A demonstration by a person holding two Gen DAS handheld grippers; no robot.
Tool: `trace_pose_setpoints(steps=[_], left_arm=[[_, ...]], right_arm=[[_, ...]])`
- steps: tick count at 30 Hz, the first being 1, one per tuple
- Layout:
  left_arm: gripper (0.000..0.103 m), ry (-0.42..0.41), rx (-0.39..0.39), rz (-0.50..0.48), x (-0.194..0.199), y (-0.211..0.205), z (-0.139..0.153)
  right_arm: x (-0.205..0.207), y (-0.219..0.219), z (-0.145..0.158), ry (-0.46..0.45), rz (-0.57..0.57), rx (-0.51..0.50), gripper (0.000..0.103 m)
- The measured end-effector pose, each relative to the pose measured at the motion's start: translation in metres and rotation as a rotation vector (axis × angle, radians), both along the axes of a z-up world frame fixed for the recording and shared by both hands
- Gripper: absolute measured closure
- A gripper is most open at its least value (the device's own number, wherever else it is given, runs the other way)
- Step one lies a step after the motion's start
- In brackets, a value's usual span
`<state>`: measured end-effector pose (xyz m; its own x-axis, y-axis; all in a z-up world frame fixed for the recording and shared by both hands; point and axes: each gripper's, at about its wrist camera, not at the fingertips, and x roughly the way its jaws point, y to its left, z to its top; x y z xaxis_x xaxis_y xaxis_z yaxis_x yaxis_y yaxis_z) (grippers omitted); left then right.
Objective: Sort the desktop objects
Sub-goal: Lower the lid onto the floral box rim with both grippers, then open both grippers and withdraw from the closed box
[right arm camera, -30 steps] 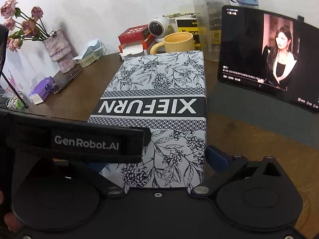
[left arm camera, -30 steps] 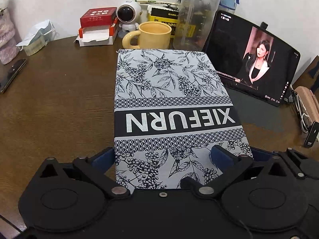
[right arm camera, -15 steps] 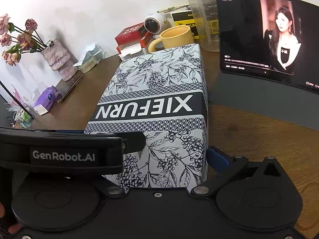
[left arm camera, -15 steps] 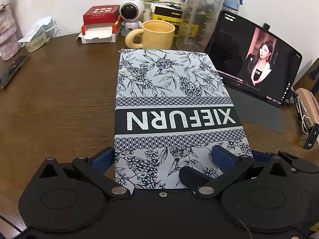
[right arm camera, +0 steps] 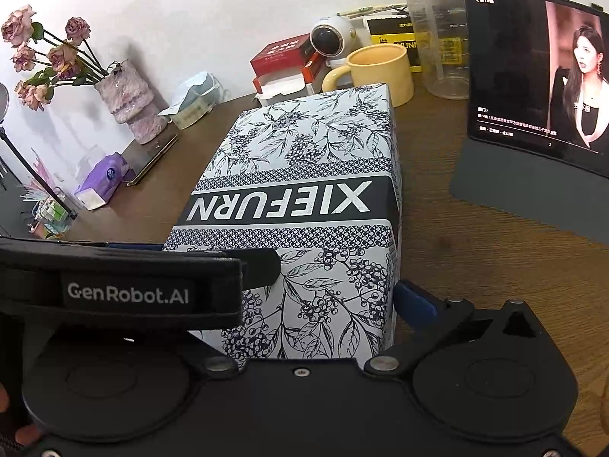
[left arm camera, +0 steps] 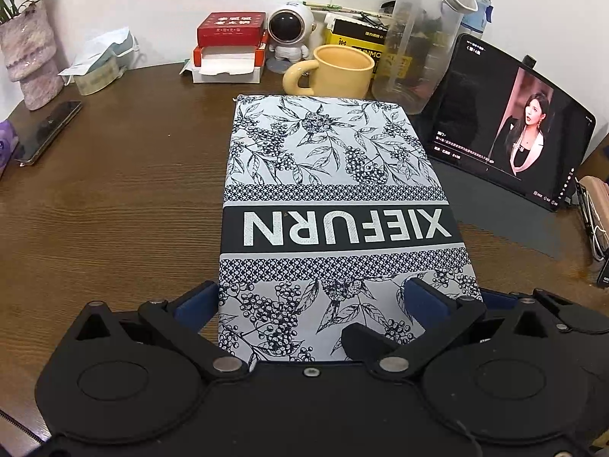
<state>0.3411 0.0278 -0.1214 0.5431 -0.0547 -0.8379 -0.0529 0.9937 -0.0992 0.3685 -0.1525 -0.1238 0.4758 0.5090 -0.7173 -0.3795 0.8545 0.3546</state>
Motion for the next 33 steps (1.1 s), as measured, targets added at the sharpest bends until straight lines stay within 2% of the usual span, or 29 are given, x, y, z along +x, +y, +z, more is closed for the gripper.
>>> trace_pose_setpoints(steps=[9, 14, 17, 21, 33], left_arm=[[0.0, -0.009, -0.008, -0.003, -0.003, 0.003, 0.003], [0.0, -0.12, -0.053, -0.004, -0.024, 0.006, 0.029], [0.0, -0.179, -0.068, -0.001, -0.044, 0.005, 0.048], [0.0, -0.242, -0.032, 0.005, -0.079, -0.001, 0.066], [0.0, -0.316, 0.011, 0.001, -0.202, -0.015, 0.114]], right_arm=[[-0.008, -0.002, -0.001, -0.019, -0.009, 0.007, 0.0], [-0.035, -0.008, 0.017, -0.088, -0.007, -0.037, 0.0], [-0.06, -0.012, 0.034, -0.155, -0.001, -0.07, 0.0], [-0.099, -0.018, 0.056, -0.213, 0.006, -0.091, 0.0], [-0.217, -0.028, 0.09, -0.244, 0.022, -0.097, 0.0]])
